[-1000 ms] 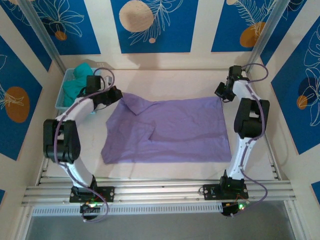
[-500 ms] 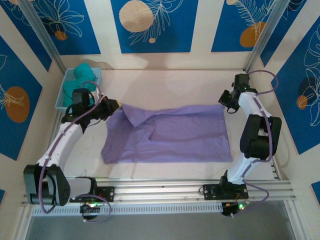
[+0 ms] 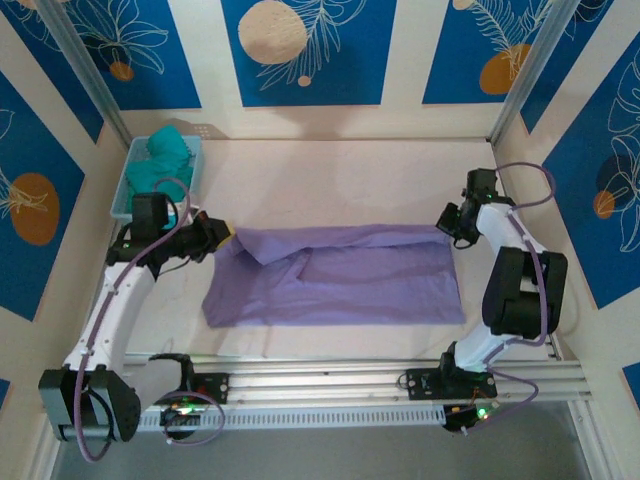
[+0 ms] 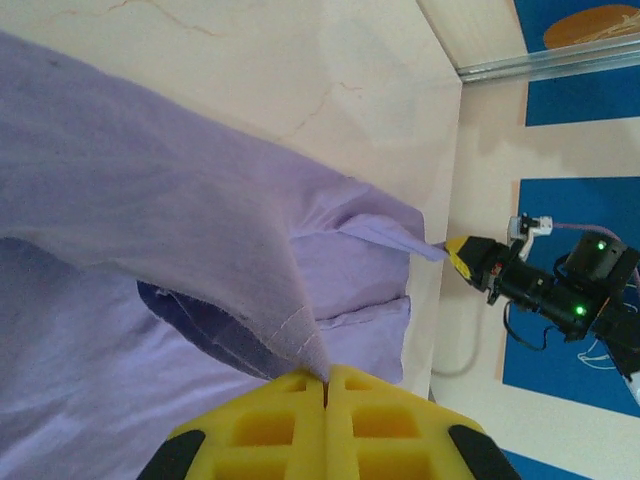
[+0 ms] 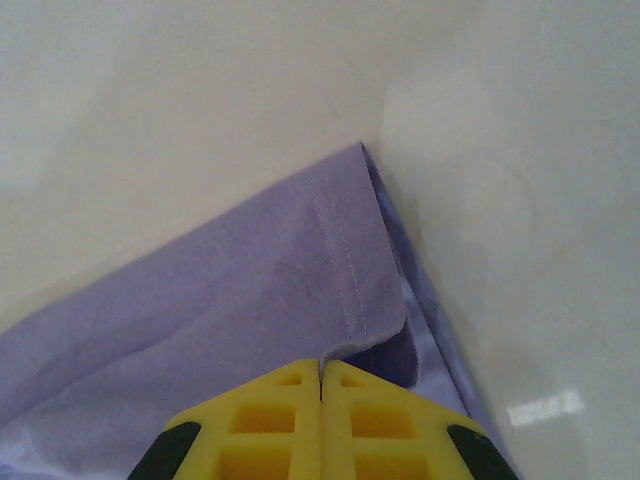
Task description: Fold the inside-out t-shirt
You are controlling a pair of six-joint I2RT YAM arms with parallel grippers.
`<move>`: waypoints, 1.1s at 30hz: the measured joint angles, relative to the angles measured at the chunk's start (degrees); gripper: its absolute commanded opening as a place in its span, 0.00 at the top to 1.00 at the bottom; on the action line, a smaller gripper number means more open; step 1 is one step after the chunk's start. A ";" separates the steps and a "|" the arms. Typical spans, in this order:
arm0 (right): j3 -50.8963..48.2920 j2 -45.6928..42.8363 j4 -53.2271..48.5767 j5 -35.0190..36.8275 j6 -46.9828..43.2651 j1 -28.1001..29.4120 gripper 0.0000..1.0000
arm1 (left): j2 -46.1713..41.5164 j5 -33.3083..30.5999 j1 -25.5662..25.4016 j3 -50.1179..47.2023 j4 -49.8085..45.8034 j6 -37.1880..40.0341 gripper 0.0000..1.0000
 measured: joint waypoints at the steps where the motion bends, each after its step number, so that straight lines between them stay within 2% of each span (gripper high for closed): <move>1: -1.03 -1.25 -0.22 0.13 0.20 0.00 1.00 | -0.17 0.26 0.39 0.00 -0.74 0.35 1.00; 13: -10.91 -13.77 -1.99 2.34 2.14 -0.68 1.00 | -3.58 1.84 3.21 -2.03 -5.40 2.80 1.00; 15: -12.79 -15.34 -2.01 2.40 2.58 -0.90 0.97 | -4.72 1.92 3.37 -3.04 -5.75 3.02 1.00; 17: -14.97 -16.68 -1.84 2.40 3.23 -1.09 0.86 | -5.60 1.88 3.41 -4.33 -5.95 3.43 1.00; 19: -17.20 -17.49 -1.40 2.34 3.96 -1.14 0.68 | -6.05 1.88 3.41 -5.75 -6.25 3.80 1.00; 22: -19.78 -19.54 -0.79 3.45 3.78 0.63 0.50 | -6.03 1.88 3.41 -6.75 -6.62 4.02 1.00; 24: -20.96 -23.15 0.44 4.74 2.58 4.90 0.38 | -6.03 1.88 3.43 -6.75 -6.64 4.11 1.00; 28: -21.62 -31.01 6.88 5.35 -2.23 20.68 0.31 | -6.01 1.86 3.43 -6.75 -6.60 4.24 1.00; 30: -21.49 -30.99 11.06 5.92 -4.66 29.27 0.26 | -5.86 1.86 3.43 -6.75 -6.40 4.22 1.00; 33: -20.28 -25.86 16.17 8.72 -8.70 42.51 0.21 | -5.38 1.86 3.45 -6.75 -5.92 4.22 1.00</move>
